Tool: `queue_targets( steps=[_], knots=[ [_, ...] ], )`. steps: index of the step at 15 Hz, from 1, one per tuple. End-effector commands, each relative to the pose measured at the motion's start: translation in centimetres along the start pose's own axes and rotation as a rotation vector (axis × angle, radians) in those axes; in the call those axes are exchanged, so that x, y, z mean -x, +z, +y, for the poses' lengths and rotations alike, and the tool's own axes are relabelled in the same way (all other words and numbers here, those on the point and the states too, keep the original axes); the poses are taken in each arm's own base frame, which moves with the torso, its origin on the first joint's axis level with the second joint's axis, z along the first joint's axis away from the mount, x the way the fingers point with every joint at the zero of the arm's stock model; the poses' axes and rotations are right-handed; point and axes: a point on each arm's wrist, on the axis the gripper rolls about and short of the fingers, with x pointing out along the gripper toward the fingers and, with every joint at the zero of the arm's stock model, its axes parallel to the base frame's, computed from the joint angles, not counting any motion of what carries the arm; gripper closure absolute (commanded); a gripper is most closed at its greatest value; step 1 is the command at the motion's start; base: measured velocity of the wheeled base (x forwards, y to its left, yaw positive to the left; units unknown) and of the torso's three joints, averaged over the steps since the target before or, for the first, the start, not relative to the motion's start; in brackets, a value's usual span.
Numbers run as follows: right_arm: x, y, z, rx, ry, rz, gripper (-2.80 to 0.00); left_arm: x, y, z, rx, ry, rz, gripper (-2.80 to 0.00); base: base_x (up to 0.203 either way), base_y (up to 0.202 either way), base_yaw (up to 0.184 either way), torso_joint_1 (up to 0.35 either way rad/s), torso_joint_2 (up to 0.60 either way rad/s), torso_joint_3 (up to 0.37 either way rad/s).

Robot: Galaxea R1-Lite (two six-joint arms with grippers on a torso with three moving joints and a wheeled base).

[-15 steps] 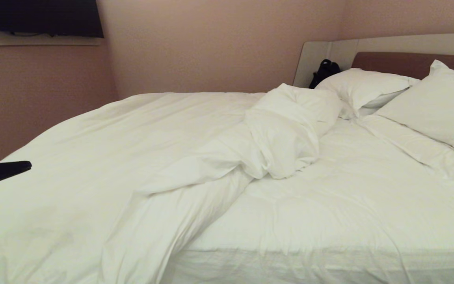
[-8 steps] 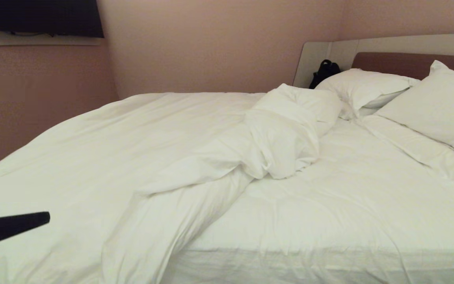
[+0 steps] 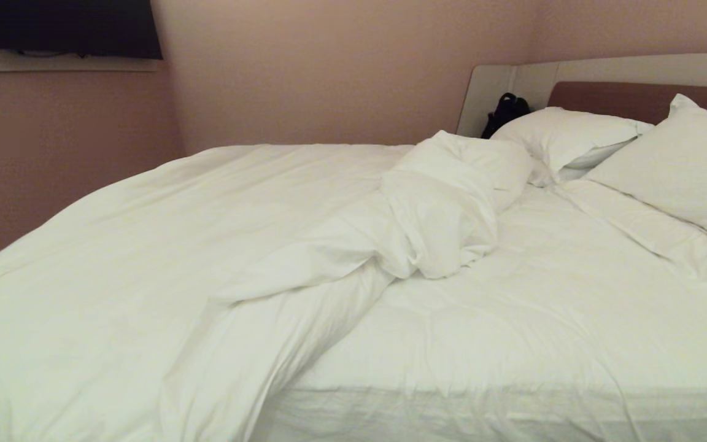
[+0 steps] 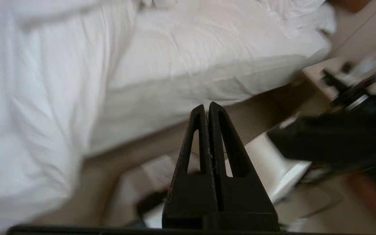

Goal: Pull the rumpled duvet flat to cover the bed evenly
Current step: Hold the folded corner of the quilt

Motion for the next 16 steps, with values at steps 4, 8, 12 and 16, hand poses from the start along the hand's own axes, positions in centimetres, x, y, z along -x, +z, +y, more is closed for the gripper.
queue_targets(
  steps=[4,8,12,16],
  knots=[
    [0.0,0.0,0.0,0.001,0.001,0.0,0.0,2.0,-3.0,-2.0,-0.217,-0.028,-0.077,0.0,0.0,0.0,0.0,0.0,0.0,0.0],
    [0.0,0.0,0.0,0.001,0.001,0.0,0.0,2.6,-4.1,-0.8,-0.204,-0.184,0.004,0.0,0.0,0.0,0.0,0.0,0.0,0.0],
    [0.0,0.0,0.0,0.001,0.0,0.0,0.0,3.7,-6.6,-0.5,-0.275,-0.141,-0.041,0.0,0.0,0.0,0.0,0.0,0.0,0.0],
    [0.0,0.0,0.0,0.001,0.001,0.0,0.0,3.8,-10.3,0.7,-0.508,0.15,-0.138,0.0,0.0,0.0,0.0,0.0,0.0,0.0]
  ],
)
